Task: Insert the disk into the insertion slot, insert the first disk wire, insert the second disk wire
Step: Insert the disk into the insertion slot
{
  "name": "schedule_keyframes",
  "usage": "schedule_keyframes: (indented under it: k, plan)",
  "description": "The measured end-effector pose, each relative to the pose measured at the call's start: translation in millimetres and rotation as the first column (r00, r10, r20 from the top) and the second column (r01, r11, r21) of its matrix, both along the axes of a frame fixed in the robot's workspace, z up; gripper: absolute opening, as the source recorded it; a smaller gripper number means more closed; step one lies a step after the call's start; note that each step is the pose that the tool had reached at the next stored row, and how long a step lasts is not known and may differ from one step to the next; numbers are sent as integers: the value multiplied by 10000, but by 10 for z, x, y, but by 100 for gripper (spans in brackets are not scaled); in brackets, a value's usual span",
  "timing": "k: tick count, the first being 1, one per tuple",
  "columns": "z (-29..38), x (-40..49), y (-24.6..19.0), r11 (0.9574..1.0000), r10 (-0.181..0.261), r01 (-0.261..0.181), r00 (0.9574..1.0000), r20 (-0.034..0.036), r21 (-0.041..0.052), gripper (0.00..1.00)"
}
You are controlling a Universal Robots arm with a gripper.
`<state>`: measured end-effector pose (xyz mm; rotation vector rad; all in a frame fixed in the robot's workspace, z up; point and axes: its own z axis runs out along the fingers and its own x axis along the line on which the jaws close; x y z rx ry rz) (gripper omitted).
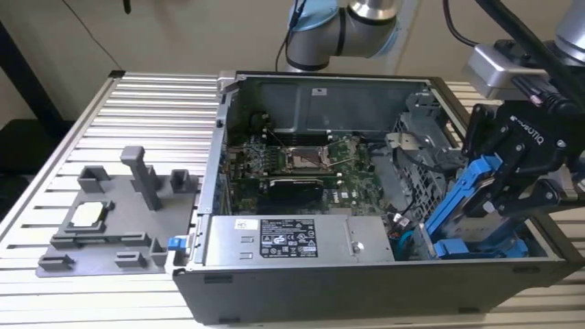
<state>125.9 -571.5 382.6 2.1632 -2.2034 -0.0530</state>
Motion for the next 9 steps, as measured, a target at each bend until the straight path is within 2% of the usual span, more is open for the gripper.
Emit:
schedule_keyframes:
  k: [9]
  plan:
    - [-100, 0, 0, 10000, 0, 0, 10000, -44, -31, 33]
